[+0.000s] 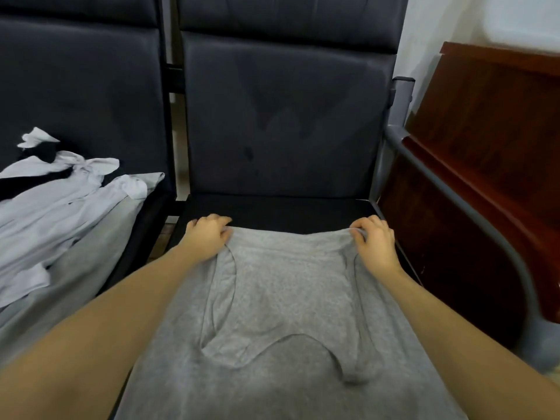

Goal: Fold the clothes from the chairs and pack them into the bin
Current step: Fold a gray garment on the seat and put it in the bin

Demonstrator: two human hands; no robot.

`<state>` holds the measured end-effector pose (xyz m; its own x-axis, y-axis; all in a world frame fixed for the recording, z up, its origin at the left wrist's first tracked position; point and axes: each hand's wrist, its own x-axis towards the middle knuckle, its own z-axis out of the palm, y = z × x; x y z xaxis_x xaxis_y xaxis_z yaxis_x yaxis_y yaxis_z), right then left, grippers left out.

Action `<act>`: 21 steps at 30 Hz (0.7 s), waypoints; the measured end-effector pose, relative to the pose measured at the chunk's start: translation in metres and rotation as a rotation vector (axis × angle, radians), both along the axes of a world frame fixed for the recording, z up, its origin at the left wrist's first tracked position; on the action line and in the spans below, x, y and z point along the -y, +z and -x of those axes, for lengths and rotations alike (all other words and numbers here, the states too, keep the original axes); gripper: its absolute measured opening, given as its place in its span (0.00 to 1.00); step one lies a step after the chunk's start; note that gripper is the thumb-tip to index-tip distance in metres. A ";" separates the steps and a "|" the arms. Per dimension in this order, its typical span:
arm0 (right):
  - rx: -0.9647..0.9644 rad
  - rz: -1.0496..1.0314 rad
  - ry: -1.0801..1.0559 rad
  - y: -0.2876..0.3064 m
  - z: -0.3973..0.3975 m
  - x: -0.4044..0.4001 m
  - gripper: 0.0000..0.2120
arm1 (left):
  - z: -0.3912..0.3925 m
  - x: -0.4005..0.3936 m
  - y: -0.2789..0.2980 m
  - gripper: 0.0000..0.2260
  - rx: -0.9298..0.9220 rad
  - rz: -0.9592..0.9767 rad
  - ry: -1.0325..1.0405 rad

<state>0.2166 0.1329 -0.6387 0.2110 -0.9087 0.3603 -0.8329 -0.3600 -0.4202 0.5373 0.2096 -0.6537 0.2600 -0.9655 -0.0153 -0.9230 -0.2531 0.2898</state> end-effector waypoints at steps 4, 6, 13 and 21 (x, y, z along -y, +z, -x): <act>-0.066 -0.044 0.000 -0.010 -0.002 0.012 0.06 | -0.007 -0.002 -0.012 0.05 -0.239 0.218 0.075; -0.025 -0.056 -0.040 -0.013 -0.002 0.015 0.06 | -0.006 0.000 -0.012 0.04 -0.269 0.283 0.087; 0.044 0.089 -0.095 0.019 -0.011 0.028 0.06 | -0.009 0.016 0.021 0.07 -0.161 0.512 0.212; 0.179 0.222 -0.114 0.070 -0.002 -0.009 0.05 | 0.006 -0.017 0.077 0.08 -0.079 0.738 0.218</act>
<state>0.2186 0.1418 -0.5682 0.0275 -0.8176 0.5752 -0.7931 -0.3681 -0.4853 0.5315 0.2264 -0.5768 0.4700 -0.6599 0.5862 -0.8441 -0.1419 0.5171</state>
